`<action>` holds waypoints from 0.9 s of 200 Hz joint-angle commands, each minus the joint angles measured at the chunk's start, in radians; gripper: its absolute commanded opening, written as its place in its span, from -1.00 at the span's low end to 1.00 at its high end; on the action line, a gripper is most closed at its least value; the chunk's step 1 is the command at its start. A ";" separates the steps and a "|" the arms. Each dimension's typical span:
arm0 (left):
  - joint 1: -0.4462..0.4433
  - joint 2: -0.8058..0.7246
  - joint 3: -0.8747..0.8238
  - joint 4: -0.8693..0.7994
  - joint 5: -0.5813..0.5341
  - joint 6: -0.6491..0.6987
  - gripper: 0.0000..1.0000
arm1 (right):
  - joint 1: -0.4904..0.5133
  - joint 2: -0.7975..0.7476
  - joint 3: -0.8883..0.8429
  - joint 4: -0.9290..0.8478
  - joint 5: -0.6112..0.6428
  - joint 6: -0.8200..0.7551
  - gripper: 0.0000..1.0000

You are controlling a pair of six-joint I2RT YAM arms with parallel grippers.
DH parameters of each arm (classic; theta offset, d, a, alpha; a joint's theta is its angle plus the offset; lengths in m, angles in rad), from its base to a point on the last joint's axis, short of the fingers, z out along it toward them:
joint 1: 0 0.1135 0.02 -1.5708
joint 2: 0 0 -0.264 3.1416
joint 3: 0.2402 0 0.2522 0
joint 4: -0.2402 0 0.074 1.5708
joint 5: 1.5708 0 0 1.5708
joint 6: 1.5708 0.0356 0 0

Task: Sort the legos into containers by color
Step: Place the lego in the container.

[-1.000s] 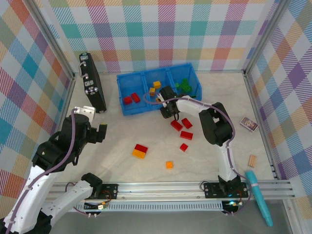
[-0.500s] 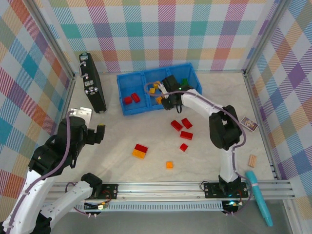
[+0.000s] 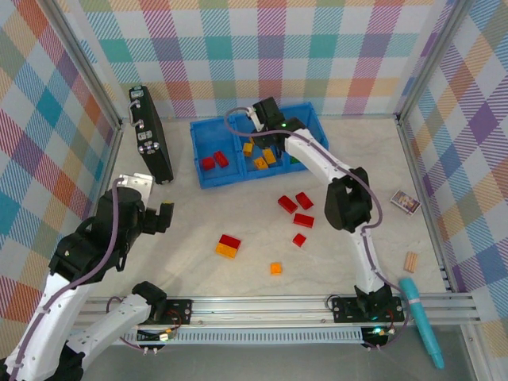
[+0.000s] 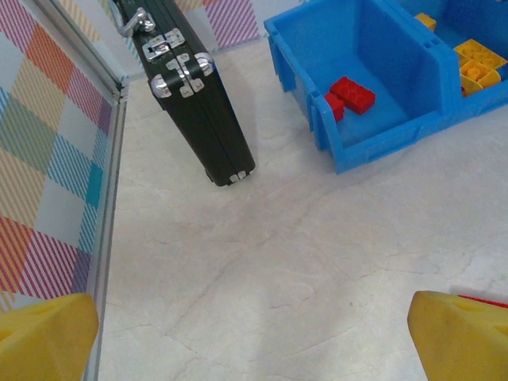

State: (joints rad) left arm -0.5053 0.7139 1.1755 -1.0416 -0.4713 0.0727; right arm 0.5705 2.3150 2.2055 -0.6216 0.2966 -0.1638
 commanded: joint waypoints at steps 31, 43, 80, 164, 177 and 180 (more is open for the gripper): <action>0.008 0.005 0.005 0.018 0.024 0.025 1.00 | -0.004 0.128 0.108 -0.047 -0.006 0.010 -0.30; 0.008 0.009 0.009 0.017 0.025 0.028 1.00 | -0.004 0.133 0.108 -0.050 -0.015 0.014 -0.25; 0.008 0.018 0.029 0.008 0.044 0.017 1.00 | -0.003 0.088 0.069 -0.057 -0.038 0.035 0.03; 0.008 -0.032 0.033 0.020 0.088 -0.008 1.00 | 0.043 -0.275 -0.285 -0.093 -0.003 0.204 0.22; 0.008 -0.042 0.033 0.022 0.098 -0.010 0.99 | 0.057 -0.375 -0.406 -0.094 -0.007 0.281 0.23; 0.008 -0.045 0.033 0.023 0.102 -0.010 1.00 | 0.060 -0.399 -0.436 -0.091 -0.007 0.302 0.24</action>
State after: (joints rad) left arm -0.5053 0.6930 1.1923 -1.0412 -0.4004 0.0715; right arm 0.6003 2.0995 1.9217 -0.6823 0.2806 -0.0307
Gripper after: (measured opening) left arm 0.998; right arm 0.613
